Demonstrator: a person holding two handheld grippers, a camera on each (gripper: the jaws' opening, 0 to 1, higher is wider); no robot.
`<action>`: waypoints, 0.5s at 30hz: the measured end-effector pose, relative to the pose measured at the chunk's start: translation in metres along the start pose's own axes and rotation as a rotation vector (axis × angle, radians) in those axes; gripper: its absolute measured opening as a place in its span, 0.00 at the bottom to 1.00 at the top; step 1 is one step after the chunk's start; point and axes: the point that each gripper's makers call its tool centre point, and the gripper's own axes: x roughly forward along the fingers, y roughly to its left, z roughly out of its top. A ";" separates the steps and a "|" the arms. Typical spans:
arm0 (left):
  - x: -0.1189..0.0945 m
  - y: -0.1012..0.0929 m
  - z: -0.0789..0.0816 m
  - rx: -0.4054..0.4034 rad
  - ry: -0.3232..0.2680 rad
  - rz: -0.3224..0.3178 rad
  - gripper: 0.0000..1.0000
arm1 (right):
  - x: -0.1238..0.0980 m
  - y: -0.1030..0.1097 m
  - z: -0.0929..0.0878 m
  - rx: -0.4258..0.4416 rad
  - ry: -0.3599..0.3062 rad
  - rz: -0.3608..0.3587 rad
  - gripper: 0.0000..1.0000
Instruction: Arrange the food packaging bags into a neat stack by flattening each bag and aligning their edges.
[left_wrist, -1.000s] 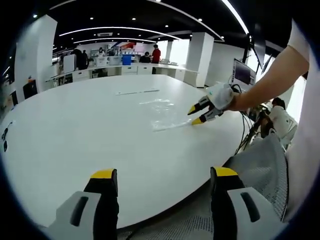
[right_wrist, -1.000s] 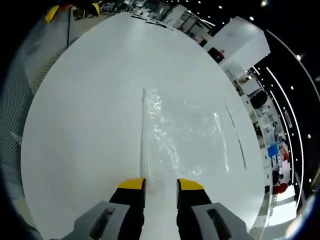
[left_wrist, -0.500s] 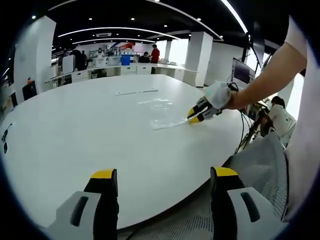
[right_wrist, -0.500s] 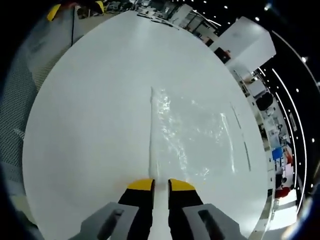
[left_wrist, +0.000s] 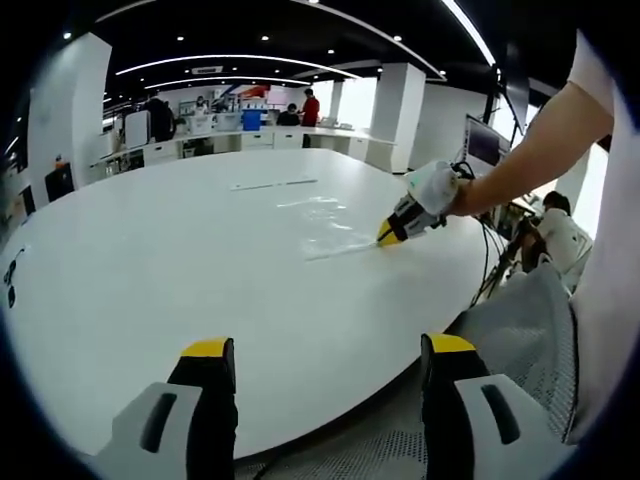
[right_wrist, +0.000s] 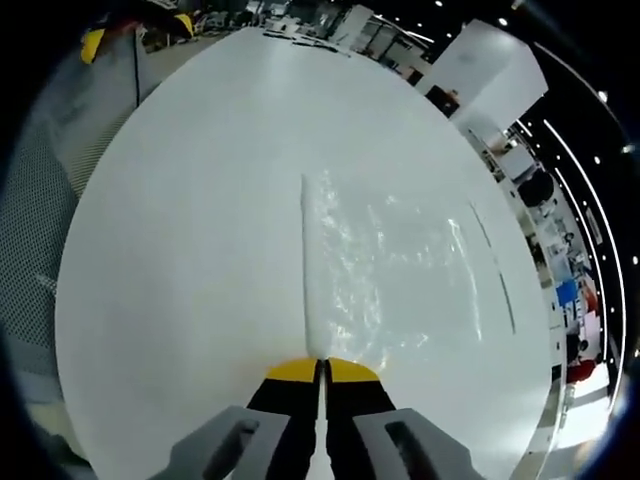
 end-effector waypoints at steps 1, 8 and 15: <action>0.000 0.000 0.000 0.001 0.000 0.000 0.74 | 0.000 0.000 0.000 -0.002 0.001 0.004 0.00; 0.000 -0.001 -0.001 0.006 0.004 0.000 0.74 | -0.005 0.001 -0.001 -0.005 0.001 0.015 0.00; 0.000 -0.002 -0.002 0.014 0.009 -0.005 0.74 | -0.012 -0.001 0.001 -0.021 -0.006 0.003 0.00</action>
